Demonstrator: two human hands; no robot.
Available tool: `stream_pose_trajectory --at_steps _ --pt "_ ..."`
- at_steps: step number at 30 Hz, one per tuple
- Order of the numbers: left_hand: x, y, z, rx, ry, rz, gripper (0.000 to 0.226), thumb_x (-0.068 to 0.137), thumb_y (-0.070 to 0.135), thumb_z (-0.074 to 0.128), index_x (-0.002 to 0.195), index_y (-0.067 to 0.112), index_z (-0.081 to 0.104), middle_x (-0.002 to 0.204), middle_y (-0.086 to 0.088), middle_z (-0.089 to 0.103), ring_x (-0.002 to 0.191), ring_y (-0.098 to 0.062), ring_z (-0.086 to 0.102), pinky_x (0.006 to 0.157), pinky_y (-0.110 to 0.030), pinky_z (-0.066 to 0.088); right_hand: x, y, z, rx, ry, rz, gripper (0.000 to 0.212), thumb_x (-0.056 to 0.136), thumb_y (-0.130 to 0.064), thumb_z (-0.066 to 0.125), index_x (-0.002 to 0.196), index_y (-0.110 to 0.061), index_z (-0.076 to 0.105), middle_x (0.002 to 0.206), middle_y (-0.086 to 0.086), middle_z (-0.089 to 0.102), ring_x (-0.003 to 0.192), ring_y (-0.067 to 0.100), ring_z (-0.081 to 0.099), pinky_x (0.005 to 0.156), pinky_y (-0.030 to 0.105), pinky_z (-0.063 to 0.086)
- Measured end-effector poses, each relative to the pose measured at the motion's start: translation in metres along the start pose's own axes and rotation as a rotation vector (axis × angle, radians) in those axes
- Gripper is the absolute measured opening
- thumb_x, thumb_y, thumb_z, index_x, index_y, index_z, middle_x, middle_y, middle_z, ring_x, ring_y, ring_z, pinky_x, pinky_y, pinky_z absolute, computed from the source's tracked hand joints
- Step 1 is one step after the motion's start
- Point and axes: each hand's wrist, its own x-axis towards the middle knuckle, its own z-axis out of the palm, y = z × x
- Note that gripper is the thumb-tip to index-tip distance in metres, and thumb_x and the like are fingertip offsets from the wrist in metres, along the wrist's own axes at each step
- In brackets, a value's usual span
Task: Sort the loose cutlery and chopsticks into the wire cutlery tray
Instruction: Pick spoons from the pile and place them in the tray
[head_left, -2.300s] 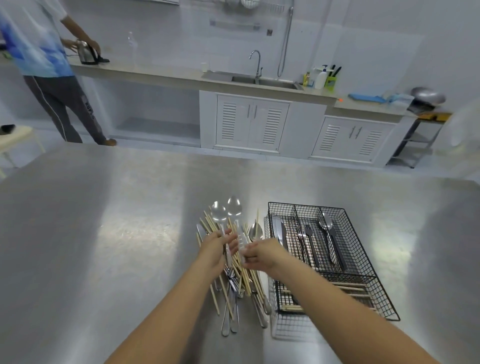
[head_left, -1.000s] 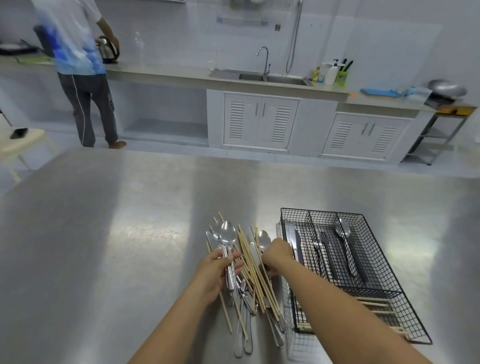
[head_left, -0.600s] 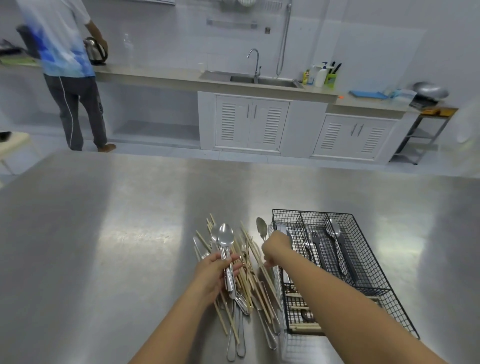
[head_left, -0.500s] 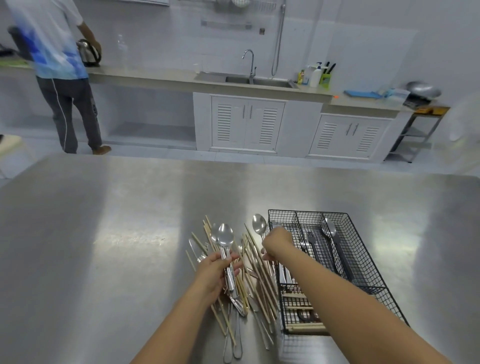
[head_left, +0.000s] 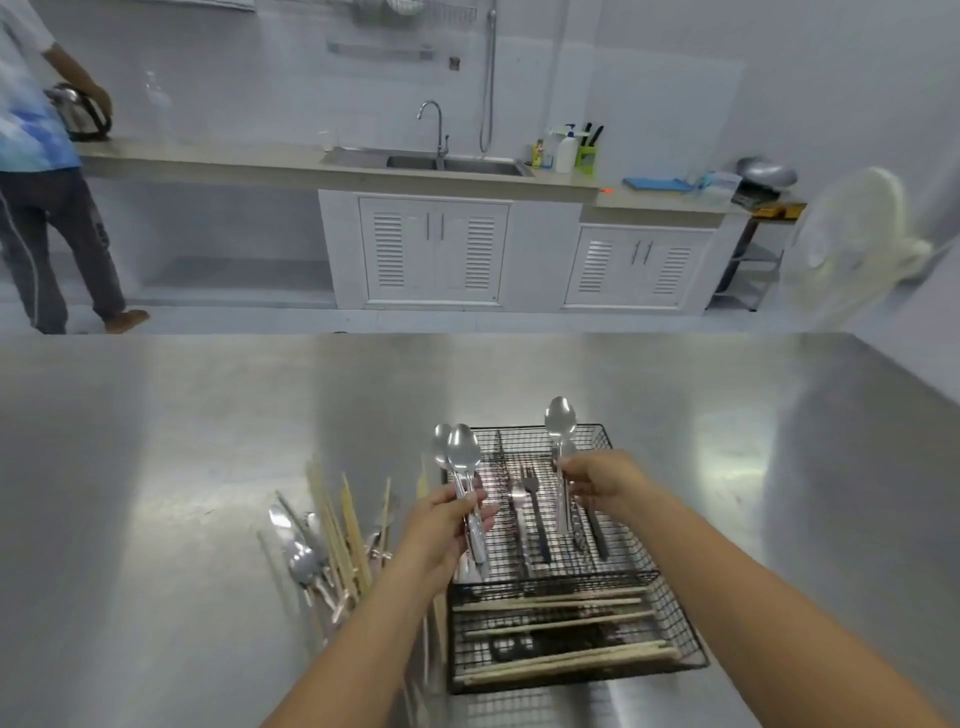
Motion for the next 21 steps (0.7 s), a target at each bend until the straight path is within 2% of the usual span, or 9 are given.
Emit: stream_pose_trajectory --at_steps 2,4,7,11,12,16,19,21 --pt "0.006 -0.01 0.023 0.006 0.011 -0.01 0.021 0.092 -0.006 0.049 0.112 -0.005 0.056 0.104 -0.017 0.066 0.087 -0.026 0.068 0.069 -0.029 0.059 0.008 0.001 -0.023 -0.024 0.033 -0.002 0.003 0.088 0.002 0.06 0.088 0.003 0.063 0.072 0.011 0.061 0.054 0.018 0.054 0.043 0.026 0.044" --pt "0.01 -0.018 0.043 0.015 0.007 -0.018 0.019 0.092 -0.005 0.05 0.11 -0.003 0.058 0.105 -0.017 0.067 0.088 -0.025 0.069 0.071 -0.028 0.059 0.016 0.004 -0.041 -0.061 0.065 -0.004 0.005 0.086 0.009 0.057 0.088 0.006 0.061 0.071 0.014 0.061 0.054 0.021 0.056 0.046 0.028 0.049" --pt "0.016 -0.029 0.066 0.035 0.011 -0.023 0.019 0.092 -0.003 0.052 0.109 -0.001 0.059 0.109 -0.018 0.067 0.094 -0.025 0.069 0.072 -0.028 0.06 0.03 0.013 -0.058 -0.156 0.113 0.007 0.007 0.082 0.013 0.061 0.088 0.01 0.063 0.08 0.022 0.061 0.058 0.025 0.059 0.058 0.036 0.055" --pt "0.022 -0.044 0.089 0.03 0.033 -0.032 0.023 0.091 -0.005 0.051 0.113 0.001 0.055 0.111 -0.018 0.066 0.091 -0.024 0.069 0.07 -0.026 0.06 0.047 0.027 -0.062 -0.364 0.136 0.0 0.01 0.077 0.005 0.065 0.068 0.002 0.063 0.07 0.016 0.064 0.07 0.031 0.071 0.073 0.048 0.06" --pt "0.023 -0.048 0.093 0.038 0.041 -0.033 0.023 0.091 -0.005 0.051 0.113 0.0 0.055 0.111 -0.018 0.066 0.091 -0.023 0.069 0.068 -0.026 0.06 0.05 0.029 -0.062 -0.415 0.143 -0.024 0.003 0.074 0.004 0.066 0.071 0.003 0.066 0.071 0.015 0.067 0.074 0.031 0.072 0.072 0.046 0.06" --pt "0.03 -0.058 0.103 0.054 0.086 -0.023 0.024 0.091 -0.004 0.052 0.114 0.0 0.056 0.112 -0.018 0.067 0.093 -0.024 0.069 0.075 -0.029 0.058 0.057 0.032 -0.057 -0.563 0.12 -0.079 0.016 0.073 0.003 0.07 0.09 0.002 0.069 0.084 0.016 0.073 0.075 0.029 0.074 0.068 0.037 0.062" --pt "0.031 -0.064 0.107 0.038 0.111 -0.014 0.025 0.09 -0.004 0.053 0.114 0.0 0.056 0.11 -0.018 0.068 0.095 -0.025 0.068 0.08 -0.03 0.057 0.058 0.032 -0.051 -0.628 0.079 -0.108 0.015 0.073 0.003 0.066 0.087 -0.001 0.068 0.082 0.012 0.072 0.077 0.026 0.073 0.057 0.028 0.058" --pt "0.031 -0.068 0.11 0.045 0.125 -0.007 0.024 0.089 -0.004 0.054 0.113 0.0 0.057 0.108 -0.017 0.069 0.095 -0.023 0.069 0.077 -0.028 0.058 0.06 0.034 -0.049 -0.652 0.065 -0.134 0.015 0.074 0.005 0.063 0.085 -0.006 0.064 0.088 0.011 0.071 0.081 0.026 0.072 0.064 0.032 0.06"
